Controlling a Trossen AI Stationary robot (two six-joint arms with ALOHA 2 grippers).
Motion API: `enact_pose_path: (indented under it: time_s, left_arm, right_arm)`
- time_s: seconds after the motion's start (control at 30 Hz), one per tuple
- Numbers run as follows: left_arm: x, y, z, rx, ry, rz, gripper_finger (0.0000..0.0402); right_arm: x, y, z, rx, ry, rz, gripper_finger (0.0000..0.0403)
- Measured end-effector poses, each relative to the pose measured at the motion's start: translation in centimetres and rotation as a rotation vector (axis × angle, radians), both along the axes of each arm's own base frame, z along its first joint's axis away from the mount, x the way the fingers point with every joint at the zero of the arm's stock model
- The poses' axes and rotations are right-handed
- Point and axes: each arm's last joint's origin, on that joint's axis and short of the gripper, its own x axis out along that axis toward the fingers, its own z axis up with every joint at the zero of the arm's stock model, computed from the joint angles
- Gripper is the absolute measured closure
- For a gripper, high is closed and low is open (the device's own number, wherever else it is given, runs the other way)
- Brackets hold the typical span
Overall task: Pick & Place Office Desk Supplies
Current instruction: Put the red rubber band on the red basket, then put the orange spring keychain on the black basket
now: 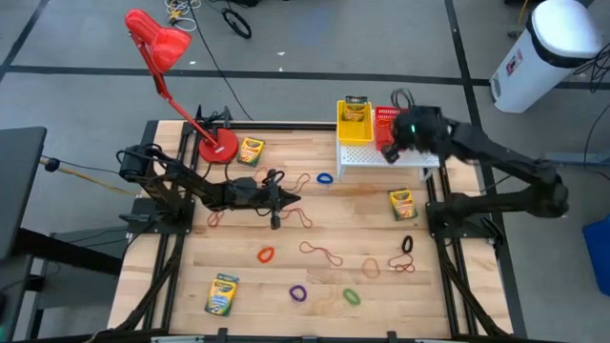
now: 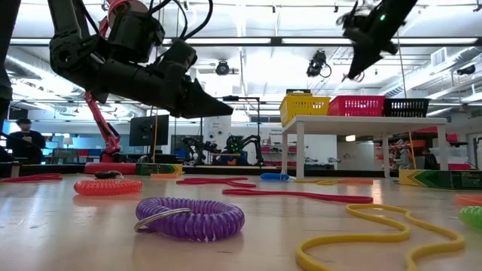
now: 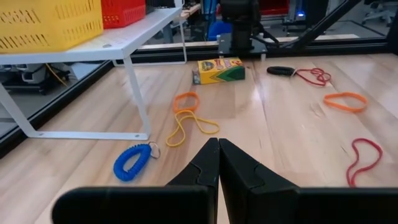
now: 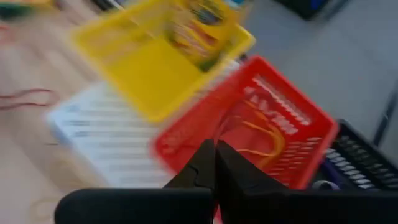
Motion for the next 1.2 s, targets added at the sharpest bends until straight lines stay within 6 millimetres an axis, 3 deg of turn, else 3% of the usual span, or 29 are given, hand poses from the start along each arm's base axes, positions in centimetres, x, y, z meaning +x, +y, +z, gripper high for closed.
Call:
enact_pose_path:
  time_s: [0.13,0.27,0.53,0.83,0.93,1.03,1.2]
  left_arm:
    - [0.0,0.0,0.0,0.010,-0.001,-0.001,0.0390]
    - [0.0,0.2,0.0,0.035,0.004,-0.001,0.0390]
    - [0.0,0.4,0.0,0.024,0.009,0.010,0.0390]
    - [-0.1,0.3,-0.3,0.001,0.035,0.013,0.0388]
    - [-0.1,0.4,-0.4,0.001,0.038,0.015,0.0390]
    - [-0.1,0.4,-0.4,-0.012,0.034,0.018,0.0390]
    - [-0.1,0.4,-0.3,-0.038,0.028,0.042,0.0390]
  right_arm:
    - [-0.5,-4.0,-0.8,0.069,0.049,-0.093,0.0402]
    - [-0.3,-6.8,-2.8,0.191,0.079,-0.093,0.0399]
    - [0.8,-8.5,-4.8,0.214,0.152,-0.095,0.0353]
    - [0.2,-7.9,-3.7,0.143,0.167,-0.115,0.0248]
    - [0.1,-6.9,-2.8,0.109,0.148,-0.080,0.0233]
    - [0.3,-5.6,-1.8,0.067,0.120,-0.022,0.0251]
    - [1.1,-1.6,-0.4,-0.003,-0.031,0.164,0.0353]
